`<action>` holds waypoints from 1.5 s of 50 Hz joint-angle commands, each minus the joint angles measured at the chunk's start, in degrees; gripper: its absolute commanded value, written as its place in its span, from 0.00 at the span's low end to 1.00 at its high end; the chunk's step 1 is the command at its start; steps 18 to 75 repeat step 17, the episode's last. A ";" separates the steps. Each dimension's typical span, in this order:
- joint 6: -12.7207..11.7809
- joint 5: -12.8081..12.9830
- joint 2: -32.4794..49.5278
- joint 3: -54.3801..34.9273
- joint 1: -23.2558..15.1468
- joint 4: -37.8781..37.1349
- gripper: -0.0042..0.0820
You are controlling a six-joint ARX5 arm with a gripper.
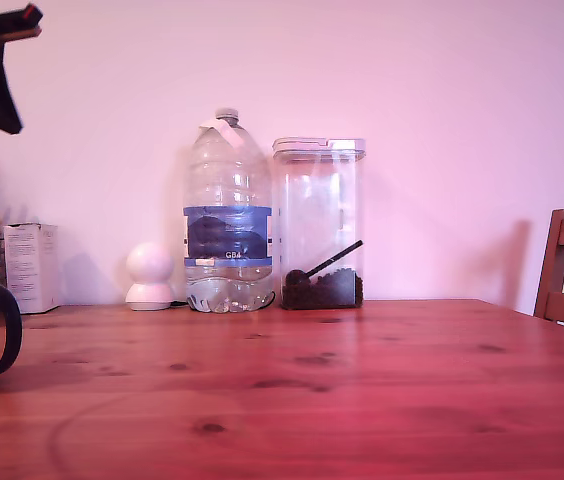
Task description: Pick up the coffee capsules from the table one by one and drop them inside the nearest coffee cup
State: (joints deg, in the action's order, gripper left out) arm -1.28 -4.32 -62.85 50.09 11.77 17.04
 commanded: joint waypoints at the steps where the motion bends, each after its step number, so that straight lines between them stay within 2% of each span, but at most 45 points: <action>1: 0.39 0.02 1.77 -3.61 0.77 -2.91 0.03; 17: 0.42 -0.39 9.62 -16.46 4.26 -14.69 0.03; 75: 0.42 -0.39 9.62 -16.46 4.26 -14.69 0.03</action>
